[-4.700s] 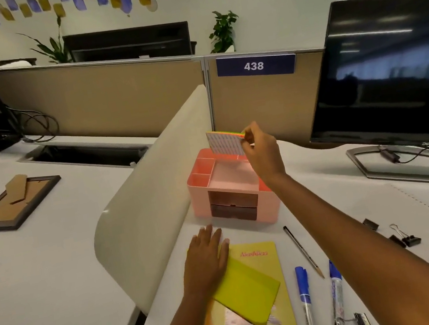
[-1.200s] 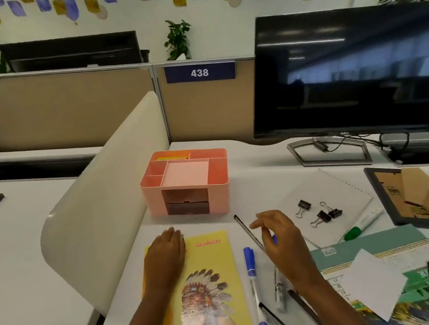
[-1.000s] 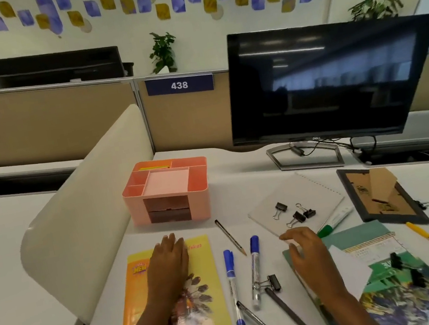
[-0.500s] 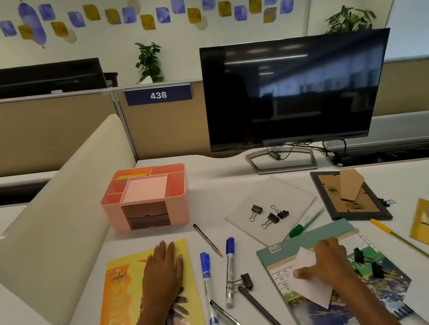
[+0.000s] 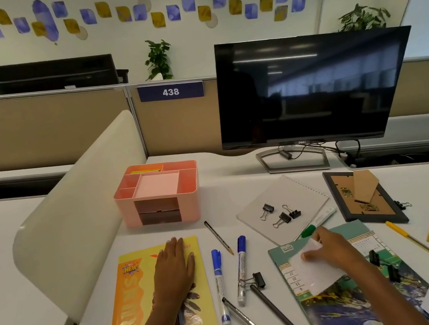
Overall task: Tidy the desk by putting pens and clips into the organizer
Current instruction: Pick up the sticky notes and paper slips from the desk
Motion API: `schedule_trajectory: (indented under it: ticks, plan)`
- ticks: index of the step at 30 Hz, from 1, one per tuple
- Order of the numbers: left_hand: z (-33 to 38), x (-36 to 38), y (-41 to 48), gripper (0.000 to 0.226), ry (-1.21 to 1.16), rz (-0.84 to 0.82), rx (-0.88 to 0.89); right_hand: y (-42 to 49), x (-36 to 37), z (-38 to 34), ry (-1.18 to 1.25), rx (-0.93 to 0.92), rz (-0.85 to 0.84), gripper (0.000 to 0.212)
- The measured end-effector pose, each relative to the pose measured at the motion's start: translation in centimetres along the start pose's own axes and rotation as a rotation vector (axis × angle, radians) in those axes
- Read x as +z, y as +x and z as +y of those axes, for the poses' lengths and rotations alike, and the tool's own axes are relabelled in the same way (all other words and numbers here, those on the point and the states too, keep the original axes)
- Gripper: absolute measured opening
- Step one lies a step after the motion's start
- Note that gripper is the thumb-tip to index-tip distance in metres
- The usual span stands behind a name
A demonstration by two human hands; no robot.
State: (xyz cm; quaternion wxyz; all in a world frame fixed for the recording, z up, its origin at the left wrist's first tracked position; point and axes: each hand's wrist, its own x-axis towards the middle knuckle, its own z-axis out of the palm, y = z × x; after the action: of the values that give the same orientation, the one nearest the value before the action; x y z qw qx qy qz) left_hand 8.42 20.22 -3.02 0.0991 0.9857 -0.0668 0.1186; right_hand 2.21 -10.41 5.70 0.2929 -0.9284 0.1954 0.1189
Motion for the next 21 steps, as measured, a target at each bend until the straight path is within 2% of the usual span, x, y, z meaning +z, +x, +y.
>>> schedule_trajectory:
  ticks: [3,5,11,16,21]
  plan:
    - [-0.5,-0.3,0.3,0.067,0.009,-0.008,0.065,0.1,-0.5,-2.5,0.199,-0.07,-0.009,0.038]
    - [-0.8,-0.9,0.7,0.054,0.016,0.009,0.09,0.7,-0.7,-4.5,0.227,-0.129,0.011,0.041]
    - [-1.9,-1.3,2.7,0.035,-0.006,0.026,0.162,2.7,-1.2,-12.8,0.383,-0.39,0.154,0.021]
    - [-2.1,-0.6,3.5,0.042,-0.047,0.018,0.068,5.2,-0.7,-19.8,0.52,-0.584,0.386,0.01]
    - [-1.9,-0.2,3.2,0.042,-0.165,0.041,0.005,8.9,0.6,-23.7,0.512,-0.658,0.499,0.01]
